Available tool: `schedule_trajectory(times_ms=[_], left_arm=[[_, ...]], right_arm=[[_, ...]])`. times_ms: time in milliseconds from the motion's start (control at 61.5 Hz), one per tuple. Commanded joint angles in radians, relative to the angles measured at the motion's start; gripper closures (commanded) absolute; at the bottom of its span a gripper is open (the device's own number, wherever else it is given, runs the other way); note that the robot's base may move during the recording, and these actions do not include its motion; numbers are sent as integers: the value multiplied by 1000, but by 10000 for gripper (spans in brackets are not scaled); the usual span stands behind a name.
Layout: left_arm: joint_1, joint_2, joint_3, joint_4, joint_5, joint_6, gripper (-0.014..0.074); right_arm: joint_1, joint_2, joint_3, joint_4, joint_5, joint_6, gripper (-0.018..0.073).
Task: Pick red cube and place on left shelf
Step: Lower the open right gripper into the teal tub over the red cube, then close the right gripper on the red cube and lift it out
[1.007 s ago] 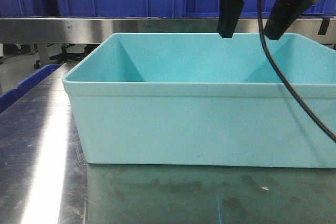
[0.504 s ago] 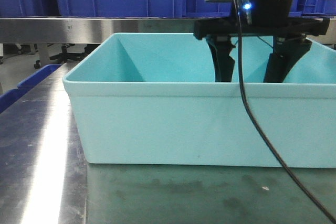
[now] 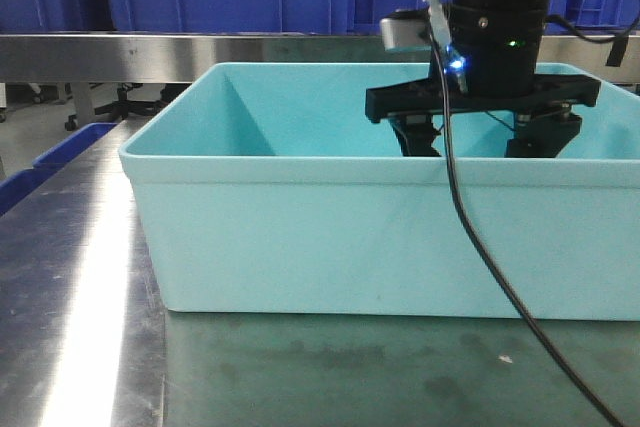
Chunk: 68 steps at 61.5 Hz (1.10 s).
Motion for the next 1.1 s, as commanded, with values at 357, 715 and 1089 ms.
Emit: schedule_trajectory(times_ms=[357, 715, 1089], left_arm=[[2, -17, 23, -7, -86, -1, 495], [2, -17, 23, -7, -86, -1, 495], [2, -17, 23, -7, -86, -1, 495]], right_arm=[[-4, -47, -35, -12, 13, 2, 453], [-4, -230, -38, -22, -44, 2, 501], [-3, -594, 125, -117, -157, -30, 501]])
